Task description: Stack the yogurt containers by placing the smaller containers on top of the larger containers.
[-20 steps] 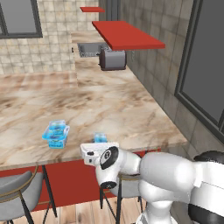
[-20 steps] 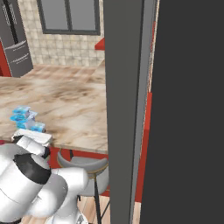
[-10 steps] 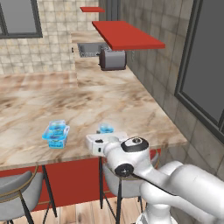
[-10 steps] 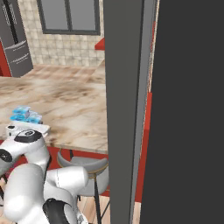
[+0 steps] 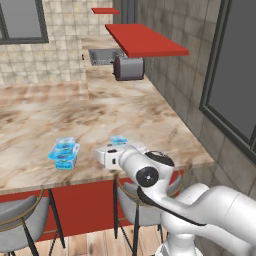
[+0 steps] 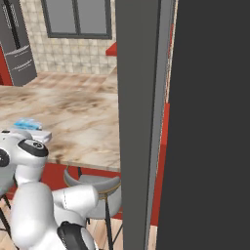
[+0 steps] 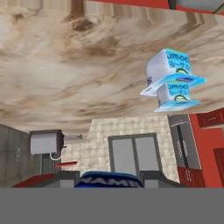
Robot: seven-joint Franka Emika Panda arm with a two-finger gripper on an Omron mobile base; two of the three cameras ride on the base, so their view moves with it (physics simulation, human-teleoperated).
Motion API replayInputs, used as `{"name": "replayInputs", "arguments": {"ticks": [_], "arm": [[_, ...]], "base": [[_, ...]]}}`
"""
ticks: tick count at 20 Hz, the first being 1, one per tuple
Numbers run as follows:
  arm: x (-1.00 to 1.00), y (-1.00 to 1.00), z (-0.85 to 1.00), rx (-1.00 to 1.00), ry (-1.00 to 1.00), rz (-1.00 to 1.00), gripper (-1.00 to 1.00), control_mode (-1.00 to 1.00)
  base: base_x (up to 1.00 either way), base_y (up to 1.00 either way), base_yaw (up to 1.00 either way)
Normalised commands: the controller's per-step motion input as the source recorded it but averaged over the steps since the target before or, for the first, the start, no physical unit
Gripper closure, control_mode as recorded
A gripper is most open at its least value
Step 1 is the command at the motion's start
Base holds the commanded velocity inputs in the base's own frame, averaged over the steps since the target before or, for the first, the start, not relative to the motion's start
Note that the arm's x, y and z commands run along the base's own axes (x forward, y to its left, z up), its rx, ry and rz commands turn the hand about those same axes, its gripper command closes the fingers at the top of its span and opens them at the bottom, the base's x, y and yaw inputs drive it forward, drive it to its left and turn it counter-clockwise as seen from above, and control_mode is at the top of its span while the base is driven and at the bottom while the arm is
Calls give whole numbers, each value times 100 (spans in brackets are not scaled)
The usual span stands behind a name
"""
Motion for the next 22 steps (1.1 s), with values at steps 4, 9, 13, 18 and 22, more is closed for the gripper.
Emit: {"name": "replayInputs", "arguments": {"ticks": [4, 9, 13, 18, 22], "arm": [[-26, 25, 18, -3, 3, 0, 100, -100], [-19, 16, 25, 0, 0, 0, 100, -100], [-4, 28, 13, 0, 0, 0, 100, -100], [0, 45, 0, 0, 0, 0, 100, -100], [0, 42, -2, -1, 0, 0, 100, -100]], "base": [[0, 0, 0], [0, 0, 0], [0, 0, 0], [0, 0, 0], [0, 0, 0]]}}
